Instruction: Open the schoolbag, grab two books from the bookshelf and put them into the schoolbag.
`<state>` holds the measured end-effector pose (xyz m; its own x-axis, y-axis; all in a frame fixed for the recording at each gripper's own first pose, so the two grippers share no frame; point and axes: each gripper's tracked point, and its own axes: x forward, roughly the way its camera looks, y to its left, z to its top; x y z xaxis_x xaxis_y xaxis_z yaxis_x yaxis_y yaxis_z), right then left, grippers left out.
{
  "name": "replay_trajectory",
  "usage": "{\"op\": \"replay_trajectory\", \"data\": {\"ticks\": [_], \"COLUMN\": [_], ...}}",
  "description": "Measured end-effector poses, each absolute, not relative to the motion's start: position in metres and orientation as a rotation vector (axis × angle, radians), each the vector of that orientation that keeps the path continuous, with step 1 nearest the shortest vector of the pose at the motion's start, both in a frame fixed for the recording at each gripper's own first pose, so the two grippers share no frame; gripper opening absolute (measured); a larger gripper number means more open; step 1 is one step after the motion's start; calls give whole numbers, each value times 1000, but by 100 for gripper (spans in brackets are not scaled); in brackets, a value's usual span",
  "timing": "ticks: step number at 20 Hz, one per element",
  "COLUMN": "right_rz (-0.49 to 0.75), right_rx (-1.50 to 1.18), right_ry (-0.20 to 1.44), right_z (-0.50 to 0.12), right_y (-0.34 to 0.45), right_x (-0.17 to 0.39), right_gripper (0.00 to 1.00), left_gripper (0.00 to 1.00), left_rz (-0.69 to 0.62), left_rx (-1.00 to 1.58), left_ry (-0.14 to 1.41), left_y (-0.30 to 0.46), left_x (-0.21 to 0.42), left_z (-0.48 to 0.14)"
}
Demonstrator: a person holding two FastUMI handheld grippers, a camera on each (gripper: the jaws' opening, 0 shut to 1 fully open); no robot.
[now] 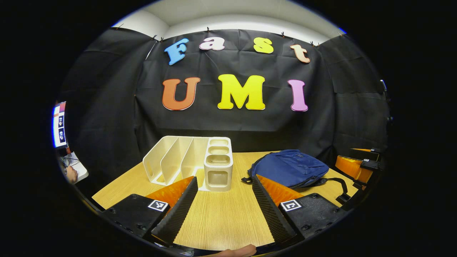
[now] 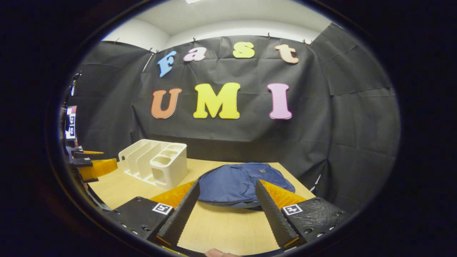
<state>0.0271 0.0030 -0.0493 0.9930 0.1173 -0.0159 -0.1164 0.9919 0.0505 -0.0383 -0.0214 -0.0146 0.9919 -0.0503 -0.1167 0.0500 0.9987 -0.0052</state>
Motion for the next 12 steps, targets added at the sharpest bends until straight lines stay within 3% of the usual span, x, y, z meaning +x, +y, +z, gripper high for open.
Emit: {"op": "replay_trajectory", "data": {"ticks": [12], "right_rz": [132], "right_rx": [21], "right_ry": [28], "right_z": [-54], "right_y": [9], "right_x": [29], "right_gripper": [98], "left_gripper": [98], "left_rz": [-54], "left_rx": [15], "left_ry": [127], "left_y": [-26], "left_x": [-35], "left_z": [-18]}}
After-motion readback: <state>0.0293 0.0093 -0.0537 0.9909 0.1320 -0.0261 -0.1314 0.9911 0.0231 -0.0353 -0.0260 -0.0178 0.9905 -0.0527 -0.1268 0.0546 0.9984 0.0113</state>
